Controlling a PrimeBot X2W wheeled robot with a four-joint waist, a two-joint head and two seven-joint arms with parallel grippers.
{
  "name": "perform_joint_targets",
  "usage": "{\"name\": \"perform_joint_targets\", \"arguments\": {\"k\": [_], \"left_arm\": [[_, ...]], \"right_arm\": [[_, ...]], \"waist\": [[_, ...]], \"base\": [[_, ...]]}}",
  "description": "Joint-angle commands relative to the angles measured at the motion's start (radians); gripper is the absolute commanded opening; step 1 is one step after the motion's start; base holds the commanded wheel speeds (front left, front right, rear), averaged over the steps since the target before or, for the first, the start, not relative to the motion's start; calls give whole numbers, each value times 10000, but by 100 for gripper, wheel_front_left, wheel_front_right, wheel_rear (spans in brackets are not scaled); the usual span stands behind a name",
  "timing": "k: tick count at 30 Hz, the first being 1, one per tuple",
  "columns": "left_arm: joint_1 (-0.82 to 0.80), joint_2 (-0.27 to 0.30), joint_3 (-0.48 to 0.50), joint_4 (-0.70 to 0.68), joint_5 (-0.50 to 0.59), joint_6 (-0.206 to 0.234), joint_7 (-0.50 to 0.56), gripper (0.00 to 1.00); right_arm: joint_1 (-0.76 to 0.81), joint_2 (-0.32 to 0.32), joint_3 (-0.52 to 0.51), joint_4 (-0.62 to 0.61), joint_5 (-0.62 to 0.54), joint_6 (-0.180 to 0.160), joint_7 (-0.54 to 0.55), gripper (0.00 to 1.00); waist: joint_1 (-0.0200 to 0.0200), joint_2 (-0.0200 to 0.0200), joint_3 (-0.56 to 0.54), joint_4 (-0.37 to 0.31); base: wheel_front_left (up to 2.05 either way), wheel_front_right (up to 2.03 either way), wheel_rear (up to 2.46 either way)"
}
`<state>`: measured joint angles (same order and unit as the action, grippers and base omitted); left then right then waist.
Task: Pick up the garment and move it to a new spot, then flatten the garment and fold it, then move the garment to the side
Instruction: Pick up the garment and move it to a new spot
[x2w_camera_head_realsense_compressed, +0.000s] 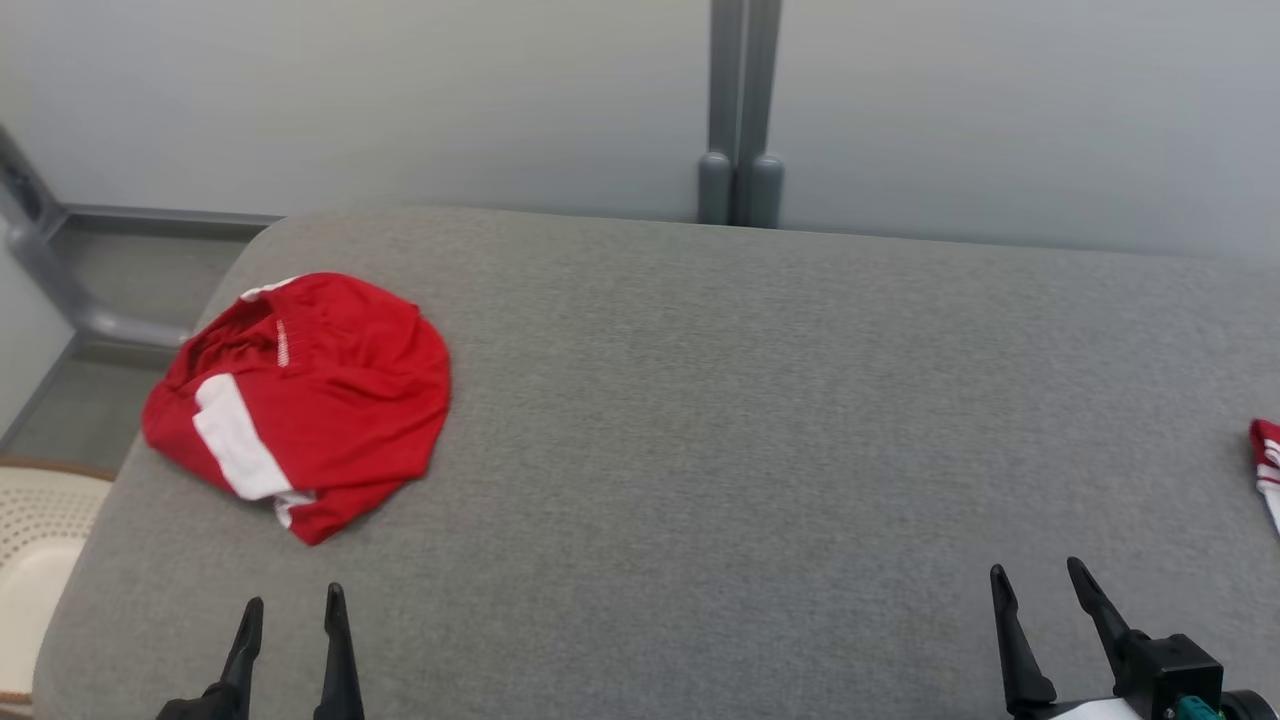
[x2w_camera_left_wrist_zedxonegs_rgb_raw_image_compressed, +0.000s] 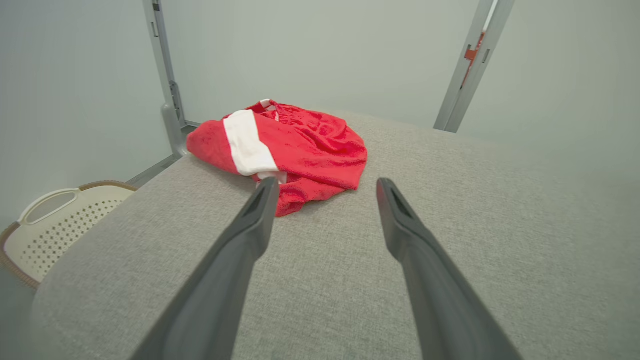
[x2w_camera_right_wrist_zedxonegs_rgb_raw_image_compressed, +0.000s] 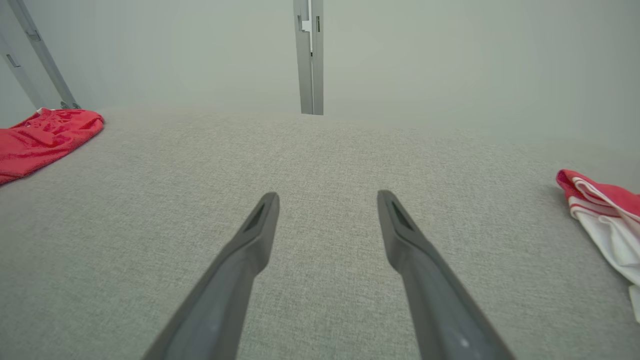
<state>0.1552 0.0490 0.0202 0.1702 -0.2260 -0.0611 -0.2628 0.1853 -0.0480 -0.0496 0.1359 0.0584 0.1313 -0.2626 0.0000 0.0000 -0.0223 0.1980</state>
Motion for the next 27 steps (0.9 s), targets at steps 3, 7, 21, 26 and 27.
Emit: {"name": "perform_joint_targets", "arguments": {"k": [3, 7, 21, 26, 27], "left_arm": [[306, 28, 216, -106, -40, 93, -28, 100], [459, 28, 394, -186, -48, 89, -27, 100], [-1950, 23, 95, 356, -304, -264, -16, 100], [-5111, 352, -327, 2851, -585, -510, 611, 100], [-5752, 385, -359, 3372, -749, -534, 928, 100]], "right_arm": [[-224, -39, 163, 78, -67, -9, -30, 100], [-260, -42, 184, 121, -97, -9, -30, 100], [-902, -321, 480, -158, -566, -9, -30, 100], [-2185, -1232, 858, -253, -717, -9, -28, 100], [-2536, -1408, 908, -263, -700, -9, -28, 100]], "waist": [[0, 0, -104, 1896], [0, 0, -134, 2186], [0, 0, 1936, 1525], [0, 0, 3939, 1003], [0, 0, 4328, 862]], "base": [[0, 0, 0], [0, 0, 0], [0, 0, 0], [0, 0, 0], [0, 0, 0]]}}
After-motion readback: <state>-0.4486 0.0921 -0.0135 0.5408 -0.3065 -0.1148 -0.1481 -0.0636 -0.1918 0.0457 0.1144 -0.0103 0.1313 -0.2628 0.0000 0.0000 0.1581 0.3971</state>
